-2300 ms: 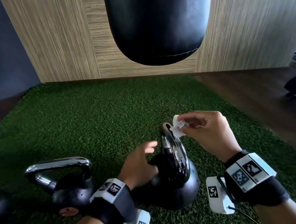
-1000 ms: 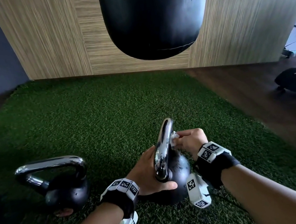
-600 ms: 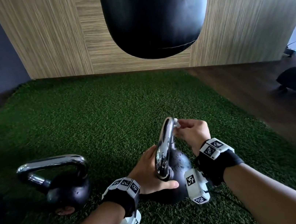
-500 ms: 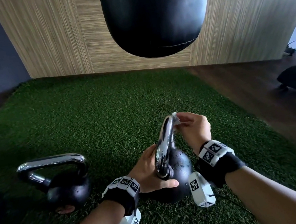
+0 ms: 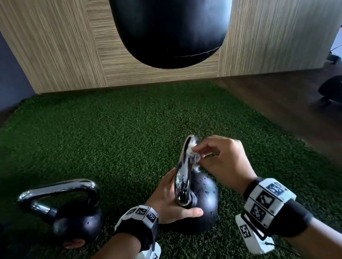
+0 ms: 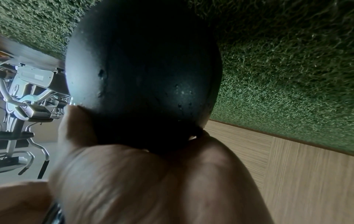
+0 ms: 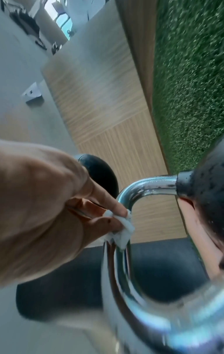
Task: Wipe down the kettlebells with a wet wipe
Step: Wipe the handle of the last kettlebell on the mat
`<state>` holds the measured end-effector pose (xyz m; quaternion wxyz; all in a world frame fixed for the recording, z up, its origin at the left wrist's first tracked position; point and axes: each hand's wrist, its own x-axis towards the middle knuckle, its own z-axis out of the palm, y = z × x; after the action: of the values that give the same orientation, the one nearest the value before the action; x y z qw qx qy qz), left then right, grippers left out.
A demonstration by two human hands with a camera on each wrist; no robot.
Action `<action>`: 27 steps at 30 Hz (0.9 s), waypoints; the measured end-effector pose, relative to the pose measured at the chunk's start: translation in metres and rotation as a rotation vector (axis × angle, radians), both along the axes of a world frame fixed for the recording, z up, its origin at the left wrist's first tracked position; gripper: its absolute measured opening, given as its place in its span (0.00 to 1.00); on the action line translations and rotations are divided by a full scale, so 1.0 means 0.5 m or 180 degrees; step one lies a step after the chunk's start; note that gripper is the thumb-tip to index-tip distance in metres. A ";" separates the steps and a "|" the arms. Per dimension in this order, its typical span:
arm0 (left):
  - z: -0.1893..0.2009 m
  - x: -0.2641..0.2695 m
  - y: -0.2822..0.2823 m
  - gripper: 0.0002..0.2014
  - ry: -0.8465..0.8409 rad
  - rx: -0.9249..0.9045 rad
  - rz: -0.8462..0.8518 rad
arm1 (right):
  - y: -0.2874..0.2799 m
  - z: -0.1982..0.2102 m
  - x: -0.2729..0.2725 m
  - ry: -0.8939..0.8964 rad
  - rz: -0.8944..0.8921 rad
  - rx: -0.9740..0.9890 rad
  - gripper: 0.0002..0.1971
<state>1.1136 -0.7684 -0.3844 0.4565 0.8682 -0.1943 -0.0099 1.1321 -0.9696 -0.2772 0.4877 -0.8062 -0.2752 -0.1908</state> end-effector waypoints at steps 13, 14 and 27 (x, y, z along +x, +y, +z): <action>0.005 -0.005 -0.005 0.56 0.0169 0.0069 0.0057 | -0.015 -0.020 -0.051 0.1655 0.1071 0.0865 0.14; 0.010 -0.007 -0.007 0.55 0.0210 -0.0044 0.0029 | -0.016 -0.022 -0.051 0.1666 0.1072 0.0861 0.14; 0.035 -0.017 -0.007 0.53 0.0288 0.0381 0.0214 | -0.008 -0.084 -0.058 0.1732 0.0692 -0.0092 0.15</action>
<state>1.1052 -0.7719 -0.3668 0.4121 0.8986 -0.1433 -0.0455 1.1029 -0.9737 -0.3194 0.5497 -0.8004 -0.2218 0.0898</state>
